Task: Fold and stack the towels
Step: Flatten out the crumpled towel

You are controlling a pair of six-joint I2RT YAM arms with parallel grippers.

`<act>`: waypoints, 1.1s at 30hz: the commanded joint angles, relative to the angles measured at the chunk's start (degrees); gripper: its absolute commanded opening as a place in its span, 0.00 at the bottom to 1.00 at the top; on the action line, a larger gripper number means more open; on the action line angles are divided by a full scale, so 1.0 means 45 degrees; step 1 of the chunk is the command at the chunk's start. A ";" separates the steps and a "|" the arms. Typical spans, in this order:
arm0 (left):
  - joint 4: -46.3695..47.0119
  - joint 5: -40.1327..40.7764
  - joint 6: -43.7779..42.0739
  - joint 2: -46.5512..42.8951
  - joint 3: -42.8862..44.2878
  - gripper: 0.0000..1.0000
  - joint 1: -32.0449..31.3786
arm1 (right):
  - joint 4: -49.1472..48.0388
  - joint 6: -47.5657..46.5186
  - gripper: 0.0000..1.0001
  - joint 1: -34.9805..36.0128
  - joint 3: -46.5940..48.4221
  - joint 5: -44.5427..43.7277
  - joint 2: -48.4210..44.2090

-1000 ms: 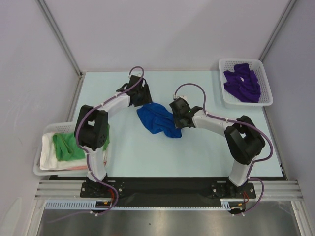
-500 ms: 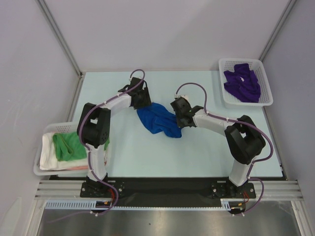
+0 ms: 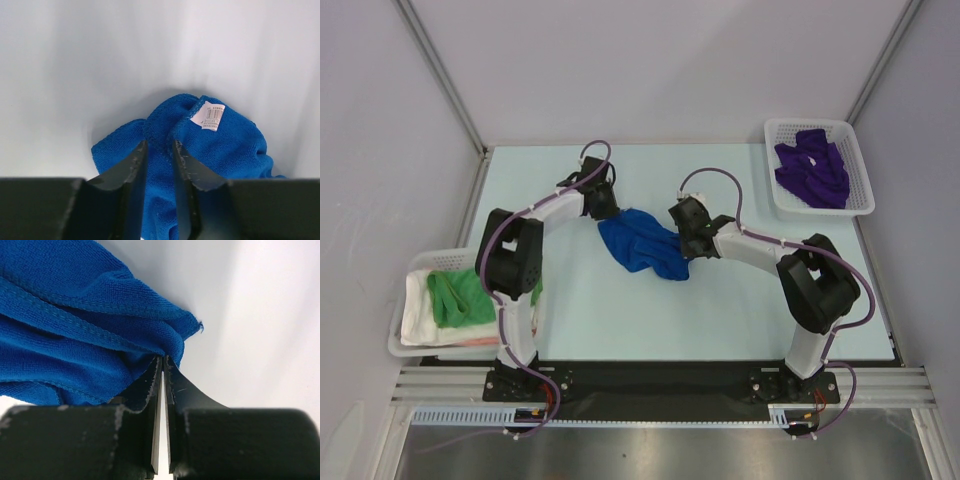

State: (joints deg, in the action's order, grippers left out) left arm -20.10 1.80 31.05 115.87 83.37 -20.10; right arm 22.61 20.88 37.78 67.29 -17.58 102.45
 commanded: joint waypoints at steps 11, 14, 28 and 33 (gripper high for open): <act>0.0384 0.0088 0.0308 0.0031 0.0144 0.32 0.0423 | -0.0337 0.0027 0.07 -0.0153 0.0008 0.0060 -0.0326; 0.0365 0.0068 0.0366 0.0207 0.0319 0.32 0.0423 | -0.0337 0.0046 0.06 -0.0173 -0.0031 0.0060 -0.0326; 0.0618 -0.0244 0.0561 0.0578 0.0730 0.32 0.0423 | -0.0357 0.0027 0.06 -0.0192 -0.0031 0.0099 -0.0307; 0.0658 -0.0303 0.0640 0.0578 0.0828 0.33 0.0423 | -0.0396 0.0047 0.06 -0.0212 -0.0070 0.0157 -0.0287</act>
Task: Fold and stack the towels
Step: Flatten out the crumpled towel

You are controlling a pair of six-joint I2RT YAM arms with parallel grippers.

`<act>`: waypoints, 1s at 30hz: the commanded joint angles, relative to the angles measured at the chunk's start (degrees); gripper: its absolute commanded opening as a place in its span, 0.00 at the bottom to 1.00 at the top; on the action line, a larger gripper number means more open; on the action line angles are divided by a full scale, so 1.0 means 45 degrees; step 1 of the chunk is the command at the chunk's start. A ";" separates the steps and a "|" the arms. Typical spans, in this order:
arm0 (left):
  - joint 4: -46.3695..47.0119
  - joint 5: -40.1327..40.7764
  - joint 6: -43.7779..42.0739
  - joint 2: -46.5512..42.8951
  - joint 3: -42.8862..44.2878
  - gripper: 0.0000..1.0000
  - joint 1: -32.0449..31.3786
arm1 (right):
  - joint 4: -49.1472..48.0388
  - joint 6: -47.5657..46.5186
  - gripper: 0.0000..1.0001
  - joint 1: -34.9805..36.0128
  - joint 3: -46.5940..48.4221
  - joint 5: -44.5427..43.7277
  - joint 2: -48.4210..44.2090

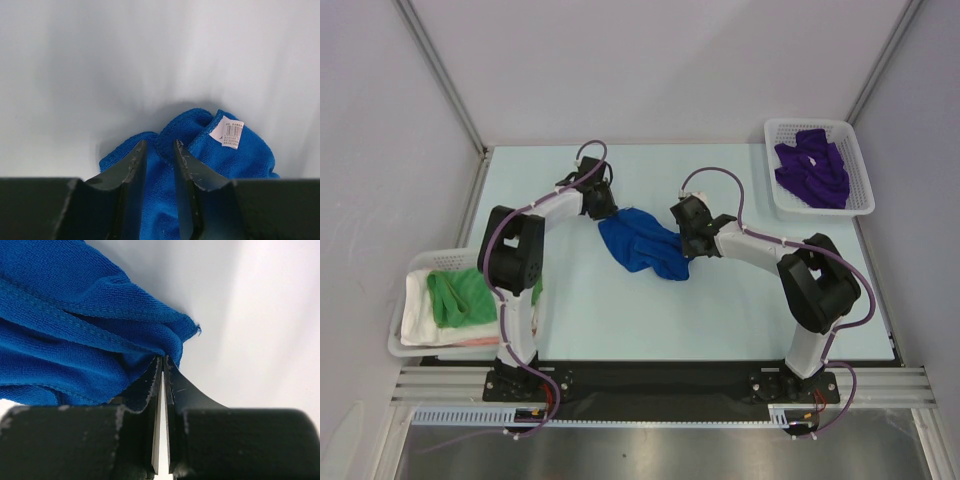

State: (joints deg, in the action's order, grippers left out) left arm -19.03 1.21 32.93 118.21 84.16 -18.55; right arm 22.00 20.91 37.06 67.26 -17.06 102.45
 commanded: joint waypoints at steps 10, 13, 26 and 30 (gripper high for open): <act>0.0420 -0.0172 0.0261 0.0332 0.0770 0.32 0.0078 | -0.0279 0.0022 0.06 -0.0110 -0.0084 0.0060 -0.0287; 0.0439 -0.0172 0.0339 0.0390 0.0790 0.31 0.0078 | -0.0337 0.0022 0.06 -0.0130 -0.0104 0.0080 -0.0287; 0.0322 -0.0407 0.0242 0.0294 0.1220 0.00 0.0078 | -0.0612 -0.0095 0.00 -0.0188 -0.0358 -0.0115 -0.0677; 0.0088 -0.0309 0.0086 -0.0194 0.1259 0.00 0.0078 | -0.0573 -0.0095 0.00 -0.0227 -0.0397 -0.0290 -0.1107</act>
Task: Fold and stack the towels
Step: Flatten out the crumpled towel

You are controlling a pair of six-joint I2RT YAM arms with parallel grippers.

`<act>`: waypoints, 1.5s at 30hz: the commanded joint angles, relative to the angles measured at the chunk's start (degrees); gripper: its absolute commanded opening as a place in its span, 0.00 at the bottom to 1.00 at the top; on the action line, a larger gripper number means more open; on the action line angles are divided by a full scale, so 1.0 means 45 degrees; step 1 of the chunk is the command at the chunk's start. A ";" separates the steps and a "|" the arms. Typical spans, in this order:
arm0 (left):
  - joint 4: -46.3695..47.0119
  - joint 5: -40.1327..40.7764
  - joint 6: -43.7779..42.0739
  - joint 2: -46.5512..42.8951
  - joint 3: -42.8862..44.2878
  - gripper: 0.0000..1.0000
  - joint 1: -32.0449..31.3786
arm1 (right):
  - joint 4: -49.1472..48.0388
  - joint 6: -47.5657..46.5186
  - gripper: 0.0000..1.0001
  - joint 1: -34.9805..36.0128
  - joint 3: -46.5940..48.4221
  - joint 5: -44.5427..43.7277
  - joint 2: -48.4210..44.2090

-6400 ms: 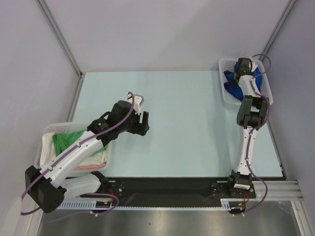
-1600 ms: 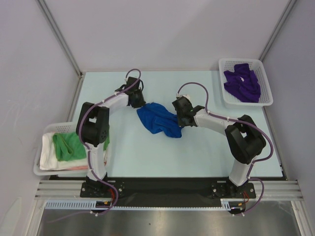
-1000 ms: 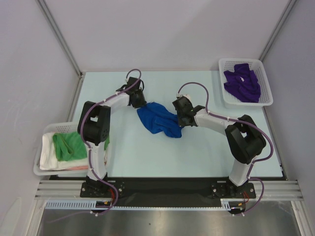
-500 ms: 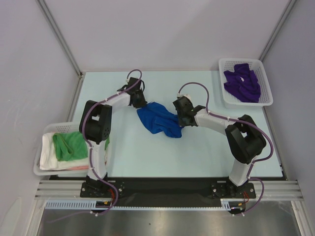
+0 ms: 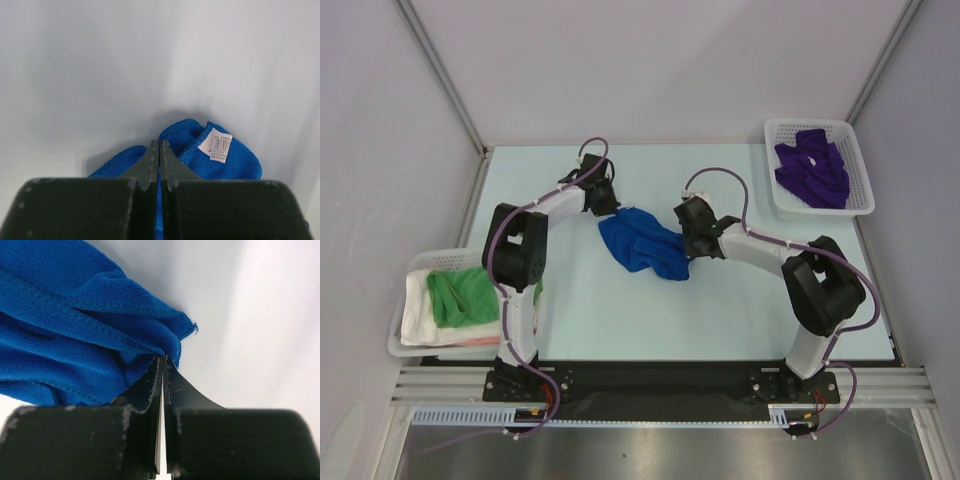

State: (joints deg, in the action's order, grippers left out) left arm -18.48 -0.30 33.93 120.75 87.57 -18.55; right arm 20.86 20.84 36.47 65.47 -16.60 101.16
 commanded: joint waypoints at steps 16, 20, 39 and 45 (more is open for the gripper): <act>-0.1440 0.1393 -0.0939 -0.4916 0.0384 0.00 0.0078 | 0.0403 -0.0470 0.00 -0.0409 0.0372 -0.1448 -0.4276; -0.1615 0.1102 -0.1153 -0.6342 0.0072 0.00 0.0059 | 0.0598 -0.0743 0.00 -0.0351 0.0606 -0.1701 -0.5291; -0.3041 0.1063 -0.3145 -1.3121 0.0557 0.00 -0.0859 | 0.3041 -0.3945 0.00 0.4842 0.6383 -0.6445 -0.7774; -0.3081 -0.0223 -0.3692 -1.3259 0.2842 0.00 -0.0879 | 0.1795 -0.6717 0.00 0.7439 0.7910 -0.8964 -0.7306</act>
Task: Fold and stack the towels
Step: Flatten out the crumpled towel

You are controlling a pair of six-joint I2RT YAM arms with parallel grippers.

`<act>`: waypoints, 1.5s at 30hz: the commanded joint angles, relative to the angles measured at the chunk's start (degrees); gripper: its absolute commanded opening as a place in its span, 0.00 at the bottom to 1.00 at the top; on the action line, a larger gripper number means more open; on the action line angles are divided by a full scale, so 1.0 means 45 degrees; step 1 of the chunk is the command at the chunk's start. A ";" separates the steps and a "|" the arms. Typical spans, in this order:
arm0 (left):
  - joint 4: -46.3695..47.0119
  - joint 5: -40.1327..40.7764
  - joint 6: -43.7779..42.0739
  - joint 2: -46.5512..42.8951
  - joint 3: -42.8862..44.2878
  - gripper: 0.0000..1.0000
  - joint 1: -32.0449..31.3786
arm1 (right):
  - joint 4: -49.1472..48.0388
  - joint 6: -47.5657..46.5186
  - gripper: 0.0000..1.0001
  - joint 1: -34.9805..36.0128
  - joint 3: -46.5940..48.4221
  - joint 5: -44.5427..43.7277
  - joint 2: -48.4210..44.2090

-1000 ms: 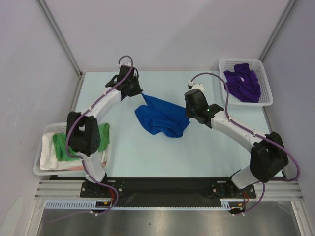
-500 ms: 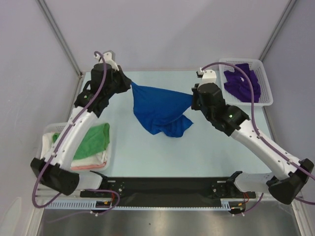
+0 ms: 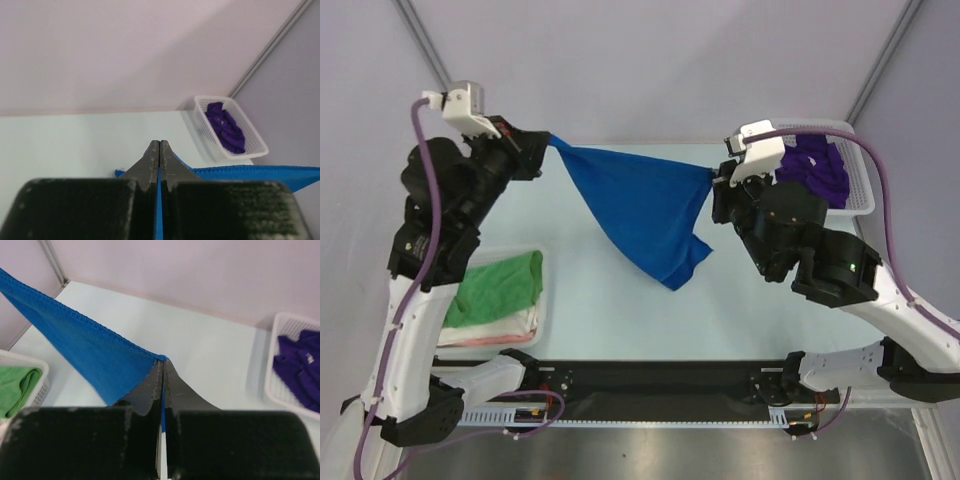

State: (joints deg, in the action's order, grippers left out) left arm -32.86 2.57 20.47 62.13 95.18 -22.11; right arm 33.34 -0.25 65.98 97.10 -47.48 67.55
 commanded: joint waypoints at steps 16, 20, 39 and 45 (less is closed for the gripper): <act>0.0408 -0.3403 -0.0682 -0.0056 0.5958 0.00 -0.0107 | -1.3871 -1.5112 0.00 0.6936 0.1077 -0.5718 0.0399; 0.0525 -0.3422 -0.0564 -0.0037 0.6193 0.00 -0.0107 | -1.4304 -1.5861 0.00 0.7526 0.1878 -0.5445 0.0731; 0.1092 -0.3169 -0.0427 0.2793 0.6955 0.00 -0.0087 | -0.9091 -1.2251 0.00 0.6082 0.4766 -0.1911 0.0282; 0.1520 -0.3032 -0.0330 0.3264 0.6449 0.00 0.0088 | -0.5796 -0.9054 0.00 0.2729 0.5276 0.0040 0.0847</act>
State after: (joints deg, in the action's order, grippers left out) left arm -29.67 -13.96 19.00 76.64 123.55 -22.94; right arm -1.91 -49.74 84.66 117.47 -53.28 70.63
